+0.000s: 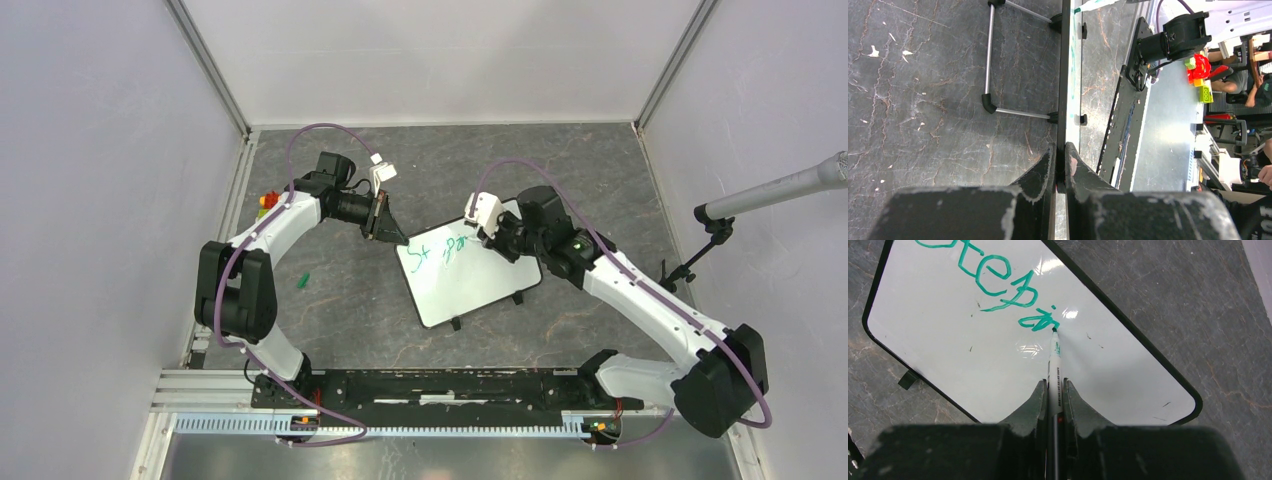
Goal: Write a sentence on the whiteboard
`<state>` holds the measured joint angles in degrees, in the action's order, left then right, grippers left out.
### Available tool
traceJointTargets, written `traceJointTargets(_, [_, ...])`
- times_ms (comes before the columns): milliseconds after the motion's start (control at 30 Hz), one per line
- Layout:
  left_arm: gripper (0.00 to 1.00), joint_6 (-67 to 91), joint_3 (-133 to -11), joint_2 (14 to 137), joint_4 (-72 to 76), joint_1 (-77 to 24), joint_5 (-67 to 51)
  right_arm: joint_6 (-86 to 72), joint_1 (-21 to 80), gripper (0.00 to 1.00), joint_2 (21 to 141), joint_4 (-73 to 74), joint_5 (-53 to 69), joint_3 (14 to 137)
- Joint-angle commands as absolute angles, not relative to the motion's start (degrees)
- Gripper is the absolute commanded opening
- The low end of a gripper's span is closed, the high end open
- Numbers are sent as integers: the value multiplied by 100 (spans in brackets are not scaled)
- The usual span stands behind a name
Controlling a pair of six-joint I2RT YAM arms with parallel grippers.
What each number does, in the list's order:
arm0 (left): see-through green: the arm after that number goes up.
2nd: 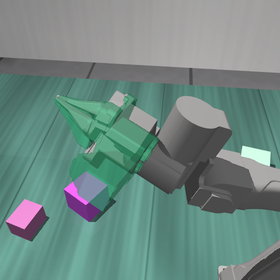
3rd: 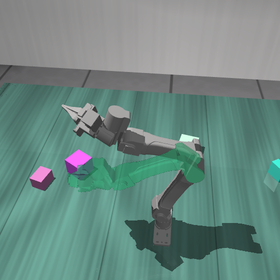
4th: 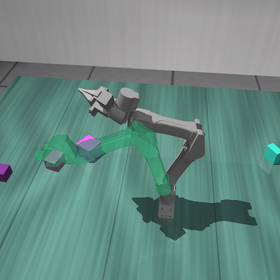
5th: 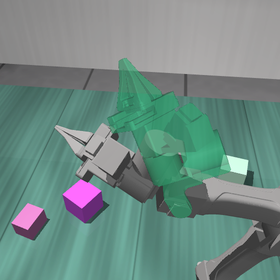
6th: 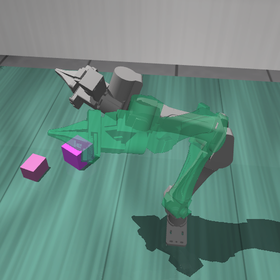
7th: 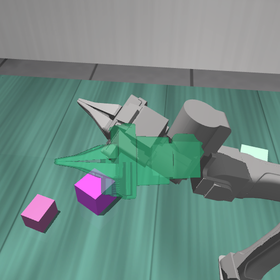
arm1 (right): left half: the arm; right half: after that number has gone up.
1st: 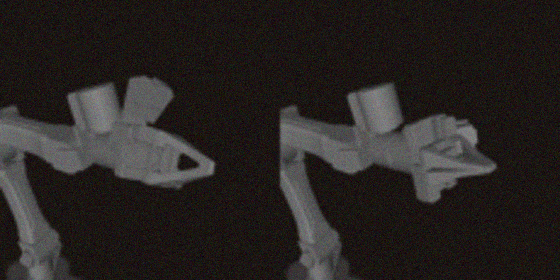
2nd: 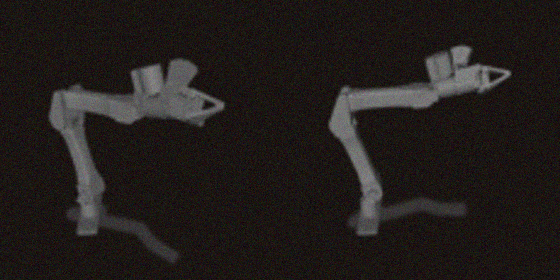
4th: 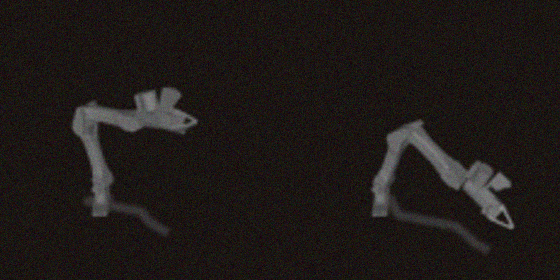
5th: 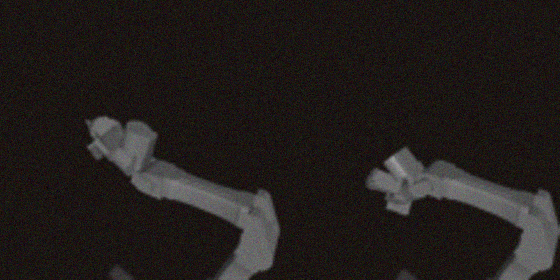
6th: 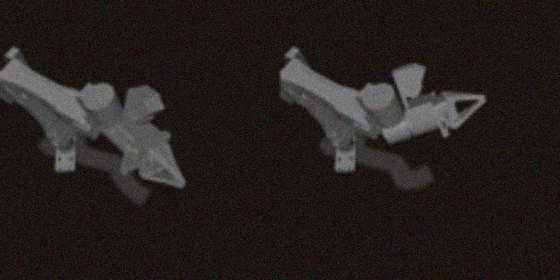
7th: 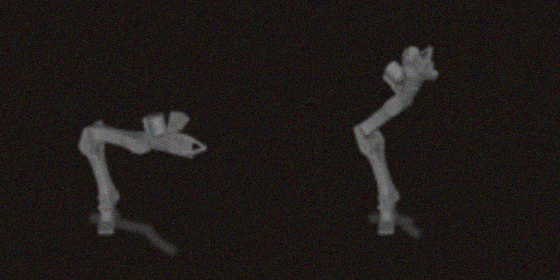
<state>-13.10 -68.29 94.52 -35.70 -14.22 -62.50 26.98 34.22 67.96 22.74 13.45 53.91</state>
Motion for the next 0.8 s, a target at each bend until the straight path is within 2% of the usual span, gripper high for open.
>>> traceJointTargets(0, [3, -1582, -6899, 9536, -3621, -1468, -6012, 2769, 3366, 0, 6681, 2351, 1349, 5175])
traceJointTargets(767, [2, -1573, -6900, 9513, -3621, -1468, -6038, 2641, 3384, 0, 6634, 2239, 1439, 5629])
